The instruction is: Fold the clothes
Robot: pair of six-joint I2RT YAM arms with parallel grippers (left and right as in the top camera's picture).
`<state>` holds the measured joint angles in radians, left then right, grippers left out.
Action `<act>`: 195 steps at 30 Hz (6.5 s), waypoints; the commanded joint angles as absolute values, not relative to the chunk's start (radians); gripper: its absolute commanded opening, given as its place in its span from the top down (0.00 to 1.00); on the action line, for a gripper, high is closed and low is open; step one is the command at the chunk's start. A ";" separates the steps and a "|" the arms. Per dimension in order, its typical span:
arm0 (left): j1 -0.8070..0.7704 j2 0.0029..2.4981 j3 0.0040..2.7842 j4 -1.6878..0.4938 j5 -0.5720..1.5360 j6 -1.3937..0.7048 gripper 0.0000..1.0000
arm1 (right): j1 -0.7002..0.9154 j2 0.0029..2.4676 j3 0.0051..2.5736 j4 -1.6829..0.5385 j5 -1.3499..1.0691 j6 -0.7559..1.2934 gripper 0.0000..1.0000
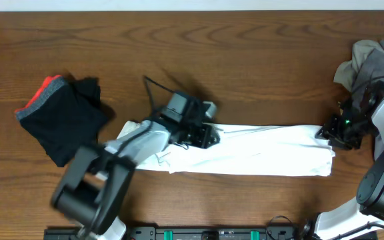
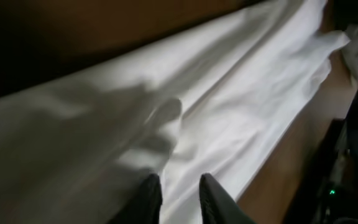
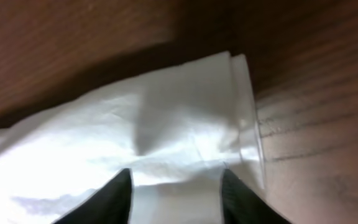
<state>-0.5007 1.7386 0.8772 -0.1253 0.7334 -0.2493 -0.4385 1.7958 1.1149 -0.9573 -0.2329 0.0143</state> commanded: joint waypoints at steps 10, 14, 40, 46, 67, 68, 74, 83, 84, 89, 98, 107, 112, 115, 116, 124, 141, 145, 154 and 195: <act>-0.495 1.564 0.886 -0.348 0.636 -0.187 0.68 | -0.469 1.792 1.079 -0.954 -0.194 0.021 0.40; -0.495 1.566 0.886 -0.493 0.537 -0.187 0.68 | -0.469 1.792 1.059 -0.950 -0.164 0.021 0.34; -0.495 1.566 0.886 -0.565 0.500 -0.183 0.68 | -0.541 1.792 1.049 -0.791 -0.295 0.105 0.98; -0.495 1.566 0.886 -0.564 0.500 -0.183 0.68 | -0.630 1.792 1.250 -0.946 -0.188 0.106 0.99; -0.495 1.566 0.886 -0.564 0.500 -0.184 0.68 | -0.210 1.792 1.410 -1.289 -0.236 0.058 0.99; -0.495 1.566 0.886 -0.564 0.500 -0.184 0.68 | -0.179 1.792 1.409 -1.289 -0.236 0.068 0.99; -0.495 1.566 0.886 -0.564 0.500 -0.184 0.68 | -0.024 1.792 1.384 -1.282 -0.207 0.120 0.98; -0.495 1.566 0.886 -0.564 0.500 -0.184 0.68 | 0.140 1.792 1.321 -1.231 -0.191 0.191 0.93; -0.495 1.566 0.886 -0.566 0.503 -0.184 0.68 | 0.154 1.792 1.313 -1.222 -0.191 0.190 0.91; -0.495 1.566 0.886 -0.577 0.511 -0.184 0.68 | 0.211 1.792 1.292 -1.203 -0.191 0.190 0.77; -0.495 1.566 0.886 -0.576 0.511 -0.183 0.68 | 0.286 1.792 1.291 -1.125 -0.319 0.146 0.57; -0.495 1.566 0.886 -0.576 0.511 -0.183 0.68 | 0.284 1.792 1.292 -1.110 -0.234 0.145 0.49; -0.495 1.566 0.886 -0.576 0.511 -0.183 0.68 | 0.286 1.792 1.287 -1.071 -0.224 0.154 0.49; -0.495 1.566 0.886 -0.577 0.511 -0.183 0.68 | 0.292 1.792 1.262 -1.031 -0.212 0.166 0.48; -0.495 1.566 0.886 -0.577 0.511 -0.183 0.68 | 0.294 1.792 1.251 -1.019 -0.200 0.177 0.49; -0.495 1.566 0.886 -0.579 0.511 -0.183 0.68 | 0.295 1.792 1.135 -0.895 -0.171 0.232 0.55; -0.495 1.566 0.886 -0.579 0.511 -0.183 0.68 | 0.294 1.788 1.124 -0.798 -0.146 0.321 0.99; -0.495 1.566 0.886 -0.579 0.511 -0.179 0.68 | 0.294 1.784 1.179 -0.803 -0.146 0.329 0.99; -0.495 1.566 0.886 -0.579 0.511 -0.178 0.68 | 0.294 1.785 1.229 -0.812 -0.146 0.329 0.99; -0.147 1.685 0.886 -0.605 0.506 -0.011 0.23 | 0.158 1.565 1.262 -1.052 -0.008 0.220 0.67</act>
<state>-0.1513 1.6466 0.8783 -0.6025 0.5003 -0.0380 0.1627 1.5661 1.2488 -1.0500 -0.0181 0.2268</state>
